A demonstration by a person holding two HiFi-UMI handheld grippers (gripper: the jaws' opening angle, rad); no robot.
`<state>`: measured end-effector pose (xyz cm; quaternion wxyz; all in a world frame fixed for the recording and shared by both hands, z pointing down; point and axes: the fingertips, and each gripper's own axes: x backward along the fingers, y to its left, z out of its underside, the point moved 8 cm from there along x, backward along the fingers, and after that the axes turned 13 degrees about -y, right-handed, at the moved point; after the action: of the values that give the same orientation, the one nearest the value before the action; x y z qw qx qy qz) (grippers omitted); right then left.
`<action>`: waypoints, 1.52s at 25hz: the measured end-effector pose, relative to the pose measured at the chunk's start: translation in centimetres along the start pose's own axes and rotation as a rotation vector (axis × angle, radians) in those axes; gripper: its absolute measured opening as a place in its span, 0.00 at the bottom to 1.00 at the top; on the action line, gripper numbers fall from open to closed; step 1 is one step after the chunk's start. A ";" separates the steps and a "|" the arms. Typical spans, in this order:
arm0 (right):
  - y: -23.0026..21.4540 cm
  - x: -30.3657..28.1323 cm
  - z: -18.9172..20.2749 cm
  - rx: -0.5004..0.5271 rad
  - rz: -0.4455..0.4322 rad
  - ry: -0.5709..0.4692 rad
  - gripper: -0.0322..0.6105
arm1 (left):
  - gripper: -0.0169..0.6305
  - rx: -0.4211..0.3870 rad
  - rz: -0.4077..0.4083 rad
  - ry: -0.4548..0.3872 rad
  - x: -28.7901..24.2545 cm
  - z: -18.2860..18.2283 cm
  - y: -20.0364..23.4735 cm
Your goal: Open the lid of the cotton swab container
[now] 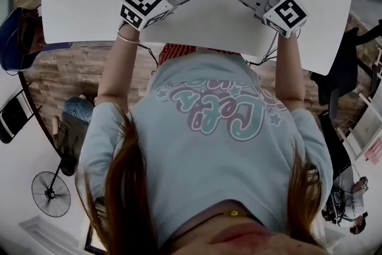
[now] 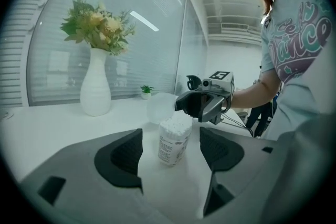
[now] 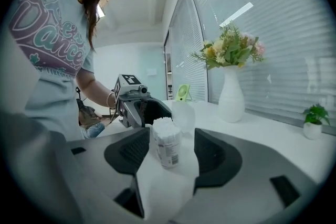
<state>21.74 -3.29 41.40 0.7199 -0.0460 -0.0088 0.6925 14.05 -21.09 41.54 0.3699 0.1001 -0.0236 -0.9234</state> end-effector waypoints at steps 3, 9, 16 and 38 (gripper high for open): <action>0.5 0.3 -0.9 0.031 0.033 -0.011 0.45 | 0.51 0.042 -0.068 -0.068 1.0 -1.0 -0.1; 1.0 1.5 -2.9 0.059 0.097 -0.060 0.46 | 0.51 0.041 -0.143 -0.156 2.8 -3.4 -0.6; 2.0 3.3 -6.1 0.124 0.188 -0.110 0.46 | 0.51 -0.014 -0.181 -0.205 4.5 -6.7 -1.9; 6.2 3.5 -17.0 0.136 0.287 -0.353 0.36 | 0.50 -0.146 -0.145 -0.367 6.1 -15.7 -5.0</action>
<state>16.96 -0.53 23.85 0.6027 0.1235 -0.0812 0.7842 9.52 -21.15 24.52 0.2983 -0.0952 -0.0166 -0.9496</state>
